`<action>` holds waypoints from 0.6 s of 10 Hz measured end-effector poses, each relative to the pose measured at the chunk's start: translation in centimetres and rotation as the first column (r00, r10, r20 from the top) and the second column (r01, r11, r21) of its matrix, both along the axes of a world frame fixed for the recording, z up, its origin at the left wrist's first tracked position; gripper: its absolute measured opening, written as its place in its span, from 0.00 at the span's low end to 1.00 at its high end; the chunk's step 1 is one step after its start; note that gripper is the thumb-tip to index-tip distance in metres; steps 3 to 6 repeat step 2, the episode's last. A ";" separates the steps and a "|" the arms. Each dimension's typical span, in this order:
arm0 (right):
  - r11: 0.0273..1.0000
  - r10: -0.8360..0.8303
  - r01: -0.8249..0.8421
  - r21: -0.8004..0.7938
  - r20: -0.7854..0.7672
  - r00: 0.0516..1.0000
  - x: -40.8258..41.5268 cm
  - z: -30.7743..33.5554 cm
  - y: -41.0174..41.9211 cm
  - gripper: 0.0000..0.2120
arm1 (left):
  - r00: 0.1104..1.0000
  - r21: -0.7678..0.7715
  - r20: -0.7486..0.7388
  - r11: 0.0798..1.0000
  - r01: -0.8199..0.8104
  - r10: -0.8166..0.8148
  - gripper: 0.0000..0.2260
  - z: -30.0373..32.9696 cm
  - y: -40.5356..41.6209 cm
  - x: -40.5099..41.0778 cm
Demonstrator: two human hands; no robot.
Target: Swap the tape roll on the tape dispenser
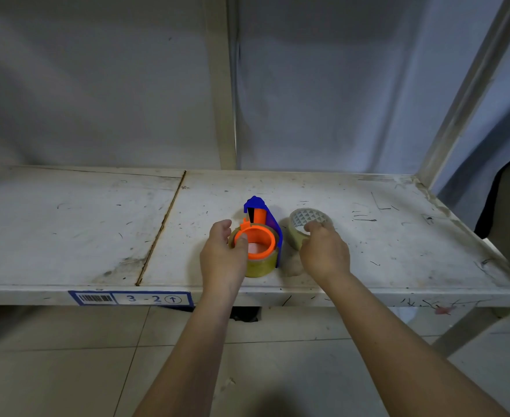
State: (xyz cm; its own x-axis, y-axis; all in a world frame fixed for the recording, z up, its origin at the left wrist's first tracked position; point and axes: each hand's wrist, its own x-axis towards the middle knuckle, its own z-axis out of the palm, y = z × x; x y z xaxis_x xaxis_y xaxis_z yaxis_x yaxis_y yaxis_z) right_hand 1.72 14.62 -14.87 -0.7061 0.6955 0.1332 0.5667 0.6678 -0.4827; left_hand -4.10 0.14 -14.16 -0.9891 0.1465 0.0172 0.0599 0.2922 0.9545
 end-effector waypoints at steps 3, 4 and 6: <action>0.999 -0.047 0.046 -0.015 -0.147 0.988 2.9 3.1 0.6 0.20 | 0.998 -0.011 -0.056 1.000 0.009 -0.009 0.19 0.9 -1.4 1.3; 0.999 -0.047 0.046 -0.015 -0.147 0.988 2.9 3.1 0.6 0.20 | 0.998 -0.011 -0.056 1.000 0.009 -0.009 0.19 0.9 -1.4 1.3; 0.999 -0.047 0.046 -0.015 -0.147 0.988 2.9 3.1 0.6 0.20 | 0.998 -0.011 -0.056 1.000 0.009 -0.009 0.19 0.9 -1.4 1.3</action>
